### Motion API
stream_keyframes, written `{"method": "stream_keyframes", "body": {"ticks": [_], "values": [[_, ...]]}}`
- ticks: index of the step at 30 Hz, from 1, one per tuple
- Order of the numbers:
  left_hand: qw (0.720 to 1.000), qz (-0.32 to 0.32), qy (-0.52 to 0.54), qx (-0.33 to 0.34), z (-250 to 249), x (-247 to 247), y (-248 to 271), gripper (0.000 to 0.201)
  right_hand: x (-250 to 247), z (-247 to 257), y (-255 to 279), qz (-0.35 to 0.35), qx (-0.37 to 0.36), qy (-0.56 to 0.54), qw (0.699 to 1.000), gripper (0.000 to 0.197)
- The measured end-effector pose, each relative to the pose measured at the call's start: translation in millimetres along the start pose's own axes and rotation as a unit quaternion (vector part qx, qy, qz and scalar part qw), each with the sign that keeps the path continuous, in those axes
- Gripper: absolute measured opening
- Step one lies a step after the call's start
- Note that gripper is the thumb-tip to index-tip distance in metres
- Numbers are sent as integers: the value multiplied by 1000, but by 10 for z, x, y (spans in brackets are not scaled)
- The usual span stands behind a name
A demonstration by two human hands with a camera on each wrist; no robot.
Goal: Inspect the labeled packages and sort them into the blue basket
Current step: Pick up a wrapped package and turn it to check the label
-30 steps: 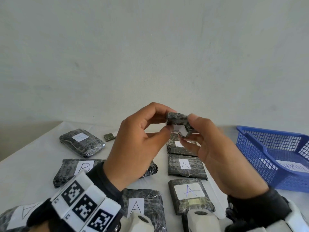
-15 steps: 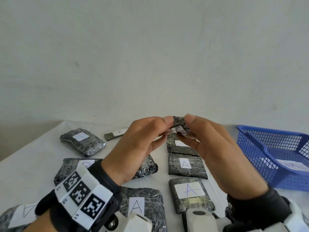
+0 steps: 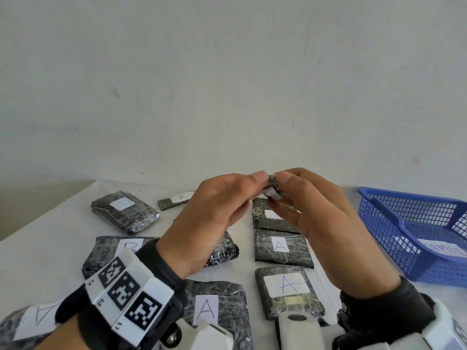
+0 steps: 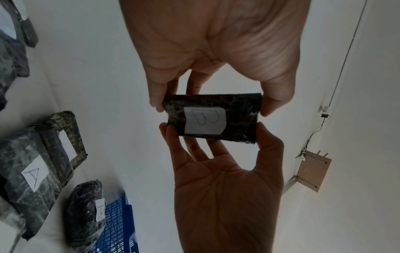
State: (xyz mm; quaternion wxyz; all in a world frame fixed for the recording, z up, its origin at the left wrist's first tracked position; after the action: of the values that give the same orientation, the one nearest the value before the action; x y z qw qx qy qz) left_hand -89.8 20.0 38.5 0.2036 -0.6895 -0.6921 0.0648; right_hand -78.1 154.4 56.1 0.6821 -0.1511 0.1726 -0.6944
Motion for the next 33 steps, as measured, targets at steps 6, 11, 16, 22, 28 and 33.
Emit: {"method": "stream_keyframes", "body": {"ticks": [6,11,16,22,28,33], "values": [[1000,-8,19,-8,-7,-38,-15,35,13,0,16,25,-2,-17,1000,83],[1000,-16,9,8,-48,-43,-1,57,12,28,21,26,-11,-28,999,69],[1000,-6,6,19,-19,-53,-23,73,-6,3,-7,7,-17,-10,1000,71],[999,-6,-1,-32,64,-72,-30,41,-39,-22,-26,10,-7,19,1000,73],[979,-11,60,-196,152,-179,-32,74,-163,-10,-87,-1,-74,215,974,9],[980,17,-19,-196,129,-133,3,49,-252,-22,-92,-18,-96,277,956,19]]}}
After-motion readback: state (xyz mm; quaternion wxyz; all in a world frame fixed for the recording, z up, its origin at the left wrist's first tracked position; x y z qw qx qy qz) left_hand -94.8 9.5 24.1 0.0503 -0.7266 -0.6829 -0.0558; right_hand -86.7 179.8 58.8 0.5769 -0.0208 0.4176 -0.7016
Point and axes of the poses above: each hand's wrist, its own y-axis away from the middle knuckle, its own x-axis out of the palm, z = x × y, the point moved 7 cm from there along -y, towards the middle knuckle, and after that the axes turned 14 degrees about -z, right-handed, at the moved point
